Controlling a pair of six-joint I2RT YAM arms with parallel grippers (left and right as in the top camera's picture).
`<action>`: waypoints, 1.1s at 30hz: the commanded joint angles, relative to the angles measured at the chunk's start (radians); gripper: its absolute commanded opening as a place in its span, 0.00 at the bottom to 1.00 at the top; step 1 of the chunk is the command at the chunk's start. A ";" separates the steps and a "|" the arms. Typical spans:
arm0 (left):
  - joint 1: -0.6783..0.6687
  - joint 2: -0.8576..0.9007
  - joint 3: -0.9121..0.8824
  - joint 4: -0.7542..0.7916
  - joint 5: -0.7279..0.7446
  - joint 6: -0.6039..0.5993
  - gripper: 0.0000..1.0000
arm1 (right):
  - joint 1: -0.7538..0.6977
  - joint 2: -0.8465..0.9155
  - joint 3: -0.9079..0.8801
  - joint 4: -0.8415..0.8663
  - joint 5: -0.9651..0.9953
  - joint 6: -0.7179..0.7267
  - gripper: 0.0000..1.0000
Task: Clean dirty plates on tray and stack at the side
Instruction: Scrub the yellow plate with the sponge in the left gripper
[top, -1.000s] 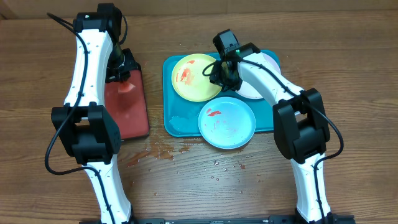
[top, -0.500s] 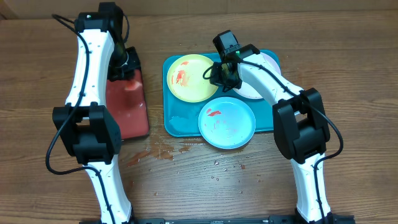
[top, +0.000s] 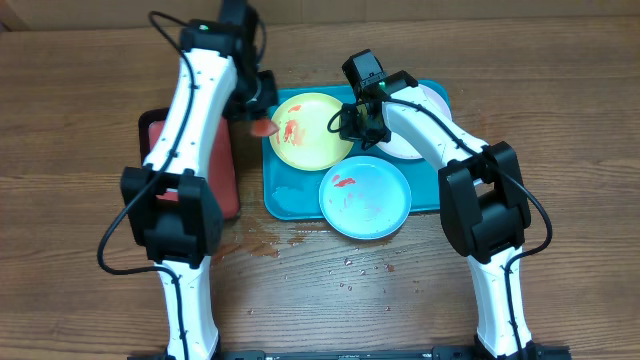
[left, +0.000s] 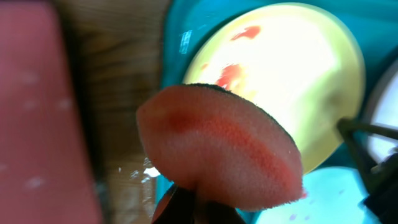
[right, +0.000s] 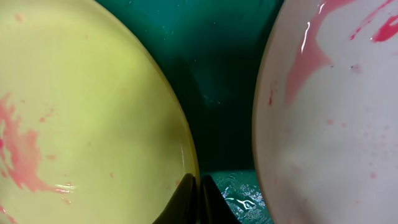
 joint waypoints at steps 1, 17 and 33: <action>-0.045 -0.021 -0.043 0.061 0.008 -0.079 0.04 | -0.003 0.007 -0.002 -0.020 0.030 -0.016 0.04; -0.154 -0.021 -0.375 0.551 -0.077 -0.229 0.04 | -0.003 0.007 -0.002 -0.025 0.030 -0.012 0.04; -0.123 -0.023 -0.388 0.490 -0.535 -0.094 0.04 | -0.003 0.007 -0.002 -0.073 0.031 -0.017 0.04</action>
